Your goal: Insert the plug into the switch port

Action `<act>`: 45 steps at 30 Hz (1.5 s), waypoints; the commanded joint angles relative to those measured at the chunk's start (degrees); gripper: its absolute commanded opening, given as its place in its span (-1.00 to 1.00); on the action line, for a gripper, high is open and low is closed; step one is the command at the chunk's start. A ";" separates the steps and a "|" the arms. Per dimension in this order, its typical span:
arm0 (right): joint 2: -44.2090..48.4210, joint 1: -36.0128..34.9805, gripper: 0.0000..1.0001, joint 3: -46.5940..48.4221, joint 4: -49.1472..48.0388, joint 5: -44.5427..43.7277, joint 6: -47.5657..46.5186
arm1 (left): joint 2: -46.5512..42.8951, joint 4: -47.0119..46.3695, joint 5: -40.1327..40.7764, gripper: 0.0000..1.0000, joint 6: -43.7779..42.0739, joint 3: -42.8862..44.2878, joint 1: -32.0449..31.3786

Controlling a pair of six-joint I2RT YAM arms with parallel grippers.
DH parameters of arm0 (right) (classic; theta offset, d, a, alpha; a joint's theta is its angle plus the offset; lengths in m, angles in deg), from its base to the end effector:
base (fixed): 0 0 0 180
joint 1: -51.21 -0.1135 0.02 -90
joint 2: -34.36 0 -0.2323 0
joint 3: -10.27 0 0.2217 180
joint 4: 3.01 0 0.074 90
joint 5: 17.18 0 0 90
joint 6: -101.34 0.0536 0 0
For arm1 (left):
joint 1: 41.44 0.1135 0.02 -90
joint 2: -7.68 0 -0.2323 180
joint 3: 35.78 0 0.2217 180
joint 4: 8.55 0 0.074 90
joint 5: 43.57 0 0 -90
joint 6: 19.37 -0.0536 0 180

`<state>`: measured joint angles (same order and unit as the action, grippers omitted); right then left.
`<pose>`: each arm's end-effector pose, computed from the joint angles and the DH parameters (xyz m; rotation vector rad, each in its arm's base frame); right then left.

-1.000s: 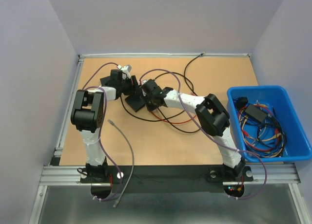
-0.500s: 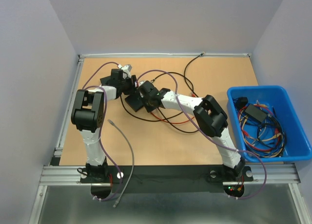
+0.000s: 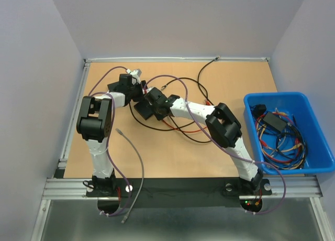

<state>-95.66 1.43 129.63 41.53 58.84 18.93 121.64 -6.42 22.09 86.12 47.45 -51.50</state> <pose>0.3064 0.3422 0.1469 -0.8083 2.3615 0.1069 0.3980 -0.0930 0.1458 0.1508 2.1664 -0.7133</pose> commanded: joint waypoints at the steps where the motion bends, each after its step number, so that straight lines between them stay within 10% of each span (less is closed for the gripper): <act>1: -0.50 0.12 -0.99 4.71 -4.76 -3.95 -1.70 | 1.54 4.79 0.78 0.17 -0.81 0.76 -0.92; 45: -4.90 1.96 -0.99 14.64 -4.76 -0.61 -0.21 | 4.53 10.33 1.40 0.15 -1.77 2.17 -2.42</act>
<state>-100.22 2.15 138.31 45.86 59.11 19.68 123.38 -5.27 23.71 85.51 50.29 -51.72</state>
